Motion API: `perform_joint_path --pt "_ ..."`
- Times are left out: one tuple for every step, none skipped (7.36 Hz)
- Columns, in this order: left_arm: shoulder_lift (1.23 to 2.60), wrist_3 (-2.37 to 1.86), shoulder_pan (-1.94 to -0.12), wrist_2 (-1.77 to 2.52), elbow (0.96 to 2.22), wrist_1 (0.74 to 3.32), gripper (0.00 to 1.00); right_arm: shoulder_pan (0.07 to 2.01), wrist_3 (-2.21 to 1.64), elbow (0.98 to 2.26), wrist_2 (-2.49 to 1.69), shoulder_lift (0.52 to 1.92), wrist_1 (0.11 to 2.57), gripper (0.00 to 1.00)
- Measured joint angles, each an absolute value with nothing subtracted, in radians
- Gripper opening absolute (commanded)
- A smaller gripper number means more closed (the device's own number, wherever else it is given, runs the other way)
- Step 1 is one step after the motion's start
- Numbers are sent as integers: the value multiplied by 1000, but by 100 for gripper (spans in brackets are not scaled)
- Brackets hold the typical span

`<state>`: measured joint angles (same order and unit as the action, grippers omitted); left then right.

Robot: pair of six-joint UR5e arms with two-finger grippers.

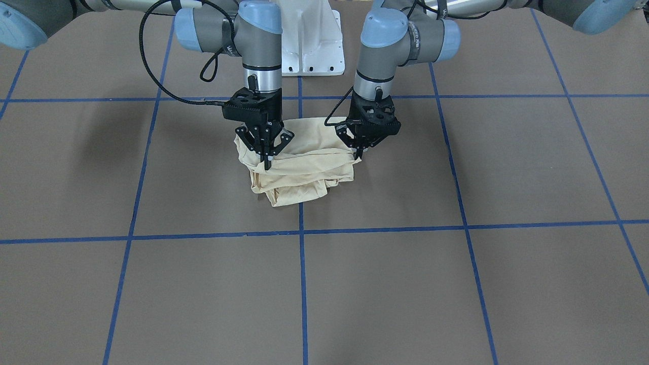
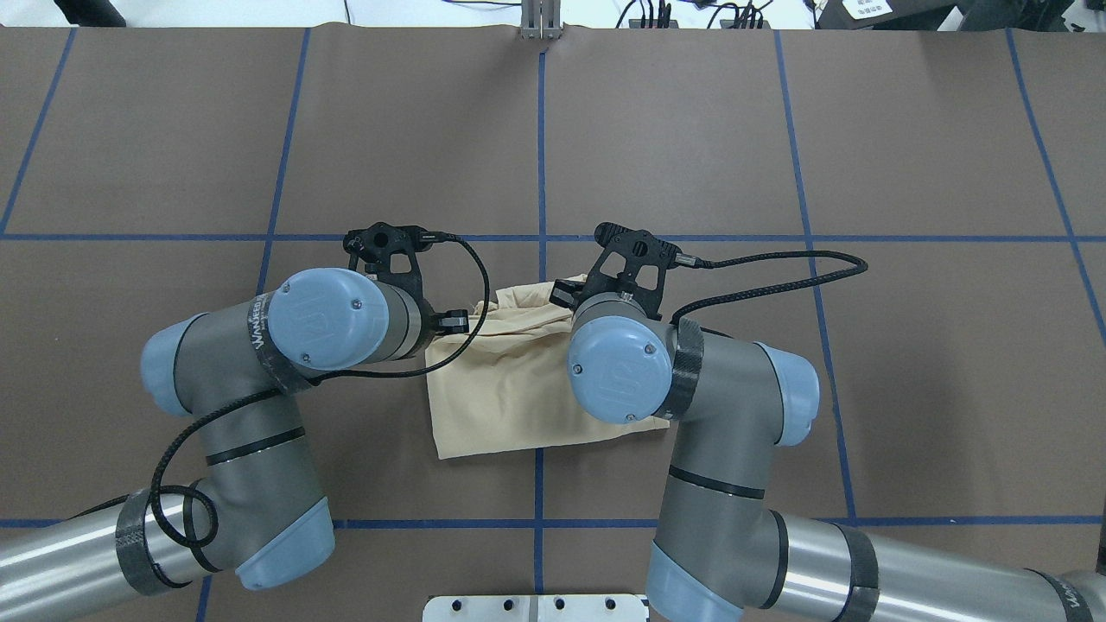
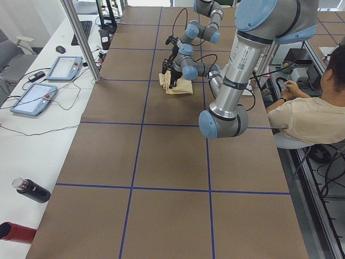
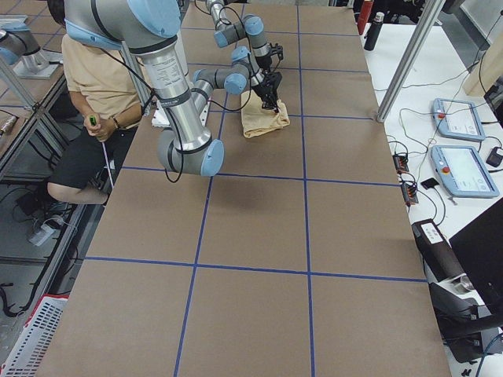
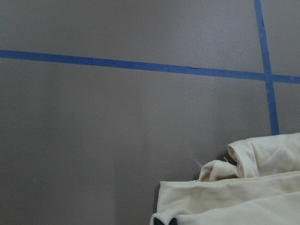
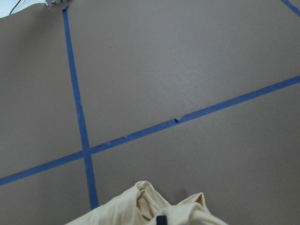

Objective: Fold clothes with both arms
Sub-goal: 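Lay the folded edge down on the far half with both grippers, then release the shirt and raise both grippers away from it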

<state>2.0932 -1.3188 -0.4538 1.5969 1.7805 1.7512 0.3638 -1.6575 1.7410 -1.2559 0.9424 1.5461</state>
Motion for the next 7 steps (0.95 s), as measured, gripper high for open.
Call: perform_joint_path --pt "2094 -1283 -462 1597 1777 1755 100 380 -1643 1734 -1284 942 1546 100" --pt "2093 -1232 -481 1600 1784 1758 100 404 -1614 1729 -1327 940 1546 100" --pt "2090 -1176 -506 1615 1798 1760 100 436 -1585 1736 -1398 937 1549 100" --pt "2079 -1103 -541 1652 1821 1760 100 460 -1560 1756 -1465 933 1553 100" --pt "2057 -1019 -581 1699 1848 1760 100 461 -1552 1771 -1496 927 1556 100" --pt "2034 -950 -611 1730 1869 1761 100 437 -1553 1771 -1498 917 1557 100" --pt "2021 -912 -627 1745 1878 1761 100 402 -1556 1754 -1483 905 1558 98"
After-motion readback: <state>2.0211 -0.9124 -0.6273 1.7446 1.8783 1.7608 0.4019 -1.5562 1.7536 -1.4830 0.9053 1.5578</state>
